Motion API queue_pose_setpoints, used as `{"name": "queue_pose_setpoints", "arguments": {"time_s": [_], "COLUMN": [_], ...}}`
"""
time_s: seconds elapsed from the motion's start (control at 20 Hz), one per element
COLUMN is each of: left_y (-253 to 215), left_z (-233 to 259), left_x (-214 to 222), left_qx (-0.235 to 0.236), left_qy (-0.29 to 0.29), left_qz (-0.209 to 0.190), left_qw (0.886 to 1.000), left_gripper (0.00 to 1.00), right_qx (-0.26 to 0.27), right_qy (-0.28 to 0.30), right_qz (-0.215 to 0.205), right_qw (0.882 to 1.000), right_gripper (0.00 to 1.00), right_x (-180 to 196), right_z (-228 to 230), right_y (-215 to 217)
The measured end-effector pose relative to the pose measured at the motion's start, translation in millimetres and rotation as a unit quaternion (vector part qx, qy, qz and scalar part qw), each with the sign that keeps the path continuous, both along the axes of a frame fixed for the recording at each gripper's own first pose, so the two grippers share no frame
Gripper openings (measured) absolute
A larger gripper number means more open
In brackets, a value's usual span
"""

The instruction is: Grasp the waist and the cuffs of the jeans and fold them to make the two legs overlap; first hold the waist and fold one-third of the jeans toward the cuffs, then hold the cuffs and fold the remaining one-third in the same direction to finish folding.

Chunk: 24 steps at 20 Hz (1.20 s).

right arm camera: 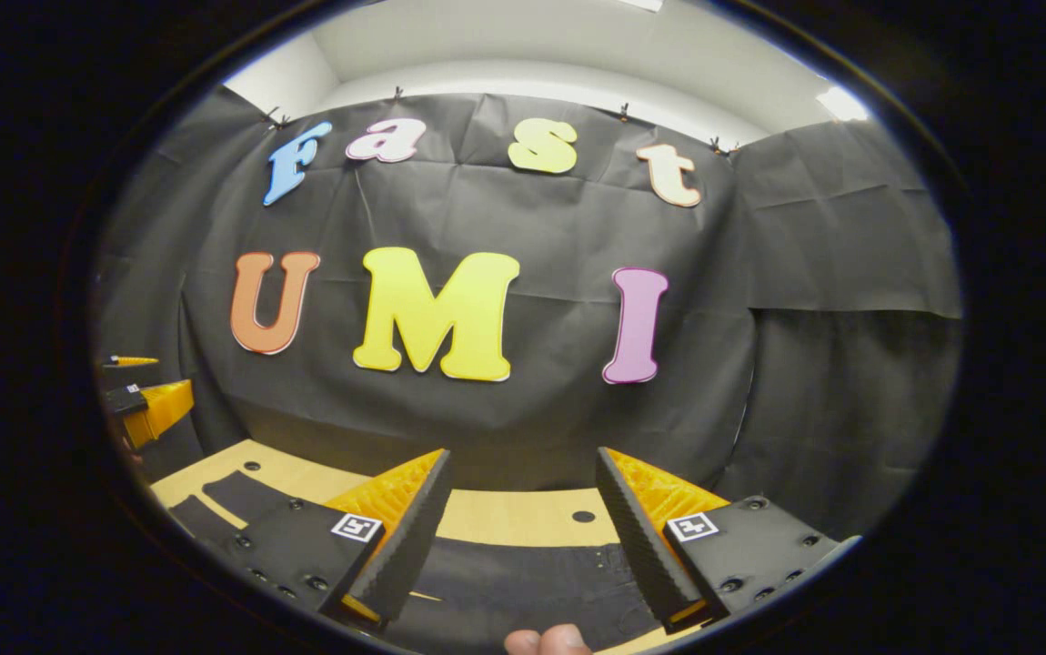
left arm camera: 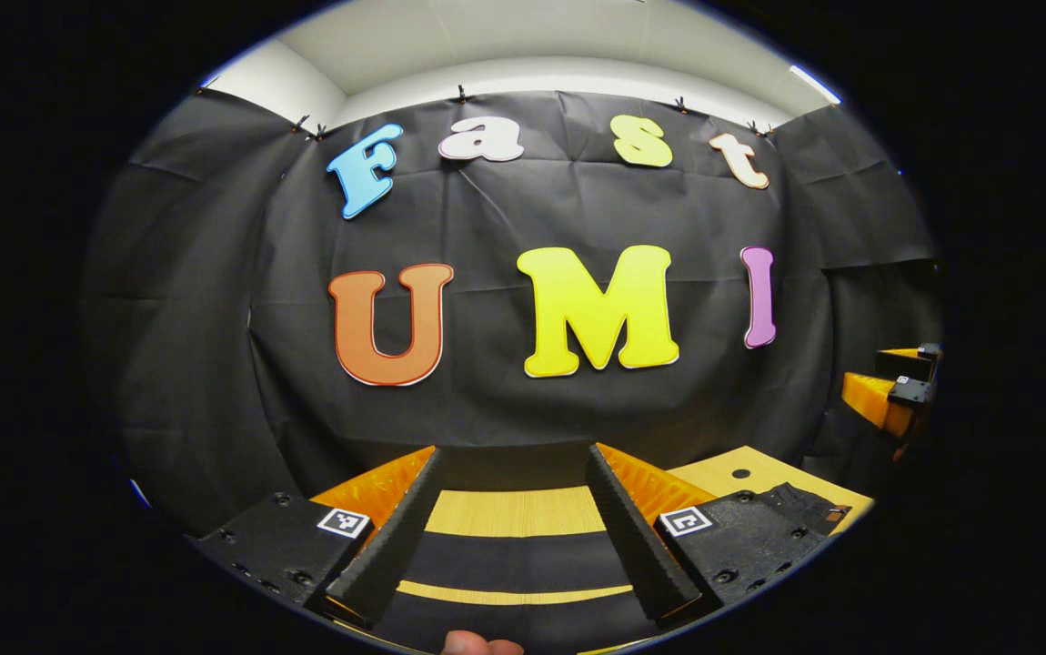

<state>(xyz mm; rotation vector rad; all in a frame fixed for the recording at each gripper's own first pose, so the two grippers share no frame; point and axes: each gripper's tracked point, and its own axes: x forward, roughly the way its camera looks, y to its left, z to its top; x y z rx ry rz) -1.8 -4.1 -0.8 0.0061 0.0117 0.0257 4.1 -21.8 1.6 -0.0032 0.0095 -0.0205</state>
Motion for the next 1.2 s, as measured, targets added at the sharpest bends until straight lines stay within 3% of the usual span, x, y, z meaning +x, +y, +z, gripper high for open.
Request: {"name": "queue_pose_setpoints", "arguments": {"time_s": [0.25,0.4,0.55,0.65,0.7,0.8,0.9,1.0,1.1,1.2], "left_y": [12,41,80,110,124,152,177,188,187,180], "left_z": [-19,-47,-90,-126,-141,-179,-216,-246,-272,-295], "left_x": [5,8,-1,-14,-22,-41,-65,-83,-96,-109], "left_qx": [-0.016,-0.041,-0.085,-0.111,-0.131,-0.173,-0.207,-0.269,-0.360,-0.445], "left_qy": [0.029,0.067,0.123,0.163,0.182,0.223,0.262,0.283,0.295,0.308], "left_qz": [0.018,0.051,0.095,0.132,0.150,0.185,0.218,0.244,0.268,0.291], "left_qw": [0.999,0.996,0.984,0.971,0.963,0.941,0.917,0.888,0.843,0.789], "left_gripper": [1.00,1.00,1.00,1.00,1.00,0.99,0.99,0.99,0.99,0.99], "right_qx": [-0.004,0.016,0.078,0.147,0.197,0.311,0.424,0.518,0.583,0.610], "right_qy": [0.018,0.075,0.158,0.214,0.237,0.272,0.294,0.306,0.309,0.314], "right_qz": [0.004,0.003,-0.010,-0.027,-0.040,-0.078,-0.127,-0.168,-0.193,-0.214], "right_qw": [1.000,0.997,0.984,0.965,0.951,0.907,0.847,0.781,0.726,0.695], "right_gripper": [0.96,0.98,0.98,0.97,0.98,1.00,0.98,0.98,0.98,0.98], "right_x": [2,2,-8,-12,-18,-22,-35,-47,-48,-52], "right_z": [-14,-49,-98,-132,-148,-180,-214,-255,-286,-306], "right_y": [-13,-42,-84,-112,-122,-145,-169,-184,-196,-201]}}
